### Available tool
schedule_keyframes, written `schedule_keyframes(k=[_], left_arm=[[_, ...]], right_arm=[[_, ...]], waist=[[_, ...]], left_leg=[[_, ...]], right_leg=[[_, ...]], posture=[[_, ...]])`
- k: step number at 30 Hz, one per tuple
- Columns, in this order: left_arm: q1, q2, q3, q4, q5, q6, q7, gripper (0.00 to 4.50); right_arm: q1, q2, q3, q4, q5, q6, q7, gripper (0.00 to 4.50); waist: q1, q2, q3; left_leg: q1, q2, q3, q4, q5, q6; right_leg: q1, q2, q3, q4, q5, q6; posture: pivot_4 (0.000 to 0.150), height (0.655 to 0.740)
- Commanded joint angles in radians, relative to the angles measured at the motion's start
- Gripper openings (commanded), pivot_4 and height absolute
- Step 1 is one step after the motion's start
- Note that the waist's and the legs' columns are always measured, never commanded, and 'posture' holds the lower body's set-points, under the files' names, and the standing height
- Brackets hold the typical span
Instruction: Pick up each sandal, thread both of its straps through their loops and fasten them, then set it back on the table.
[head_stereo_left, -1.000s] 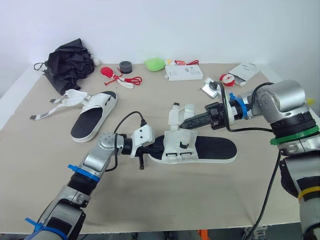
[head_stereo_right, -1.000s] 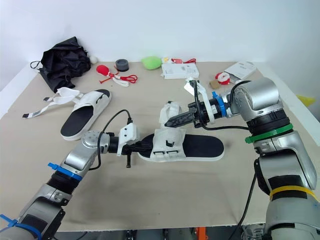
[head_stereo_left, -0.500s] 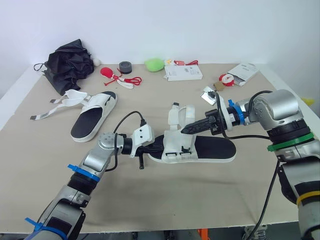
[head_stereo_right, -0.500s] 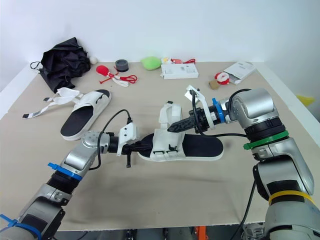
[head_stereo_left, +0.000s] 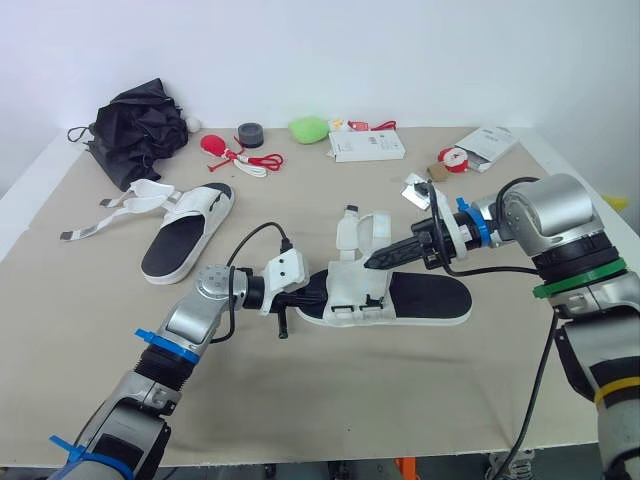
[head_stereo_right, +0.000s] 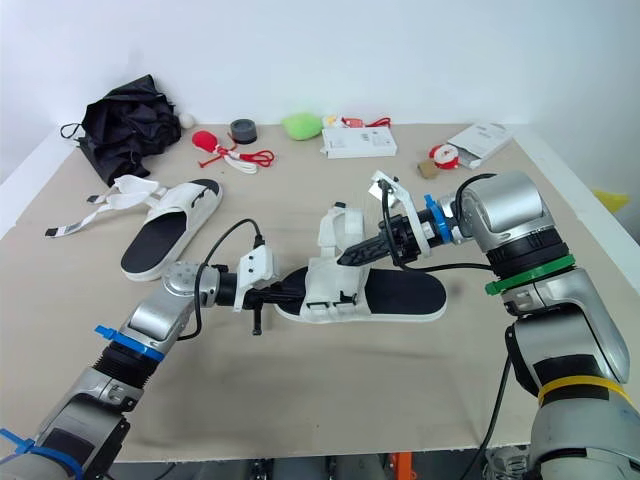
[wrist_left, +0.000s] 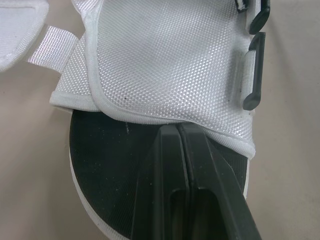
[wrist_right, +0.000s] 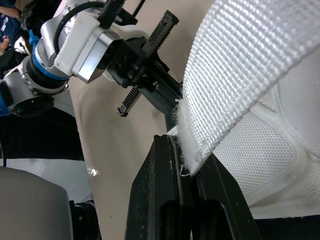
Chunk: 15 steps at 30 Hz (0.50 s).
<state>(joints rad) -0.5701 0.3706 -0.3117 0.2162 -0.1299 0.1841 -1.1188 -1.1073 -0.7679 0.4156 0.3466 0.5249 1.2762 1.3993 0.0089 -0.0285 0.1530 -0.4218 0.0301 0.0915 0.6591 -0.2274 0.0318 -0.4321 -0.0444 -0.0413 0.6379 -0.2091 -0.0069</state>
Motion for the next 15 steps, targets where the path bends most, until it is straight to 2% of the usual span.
schedule_keyframes(k=[1,15], left_arm=[[0.048,0.017,-0.054,0.052,0.041,0.055,-0.009,0.00],[0.059,0.017,-0.057,0.047,0.043,0.057,-0.004,0.00]], right_arm=[[-0.037,-0.004,-0.024,-0.027,0.024,0.023,0.029,0.05],[-0.087,0.037,-0.068,0.043,0.025,0.034,0.012,0.05]], waist=[[0.000,0.000,0.000],[0.000,0.000,0.000]], left_leg=[[0.000,0.000,0.000,0.000,0.000,0.000],[0.000,0.000,0.000,0.005,0.000,0.000]], right_leg=[[0.000,0.000,0.000,0.000,0.000,0.000],[-0.002,0.000,0.001,0.008,-0.001,-0.002]], posture=[[0.150,0.7400],[0.150,0.7400]])
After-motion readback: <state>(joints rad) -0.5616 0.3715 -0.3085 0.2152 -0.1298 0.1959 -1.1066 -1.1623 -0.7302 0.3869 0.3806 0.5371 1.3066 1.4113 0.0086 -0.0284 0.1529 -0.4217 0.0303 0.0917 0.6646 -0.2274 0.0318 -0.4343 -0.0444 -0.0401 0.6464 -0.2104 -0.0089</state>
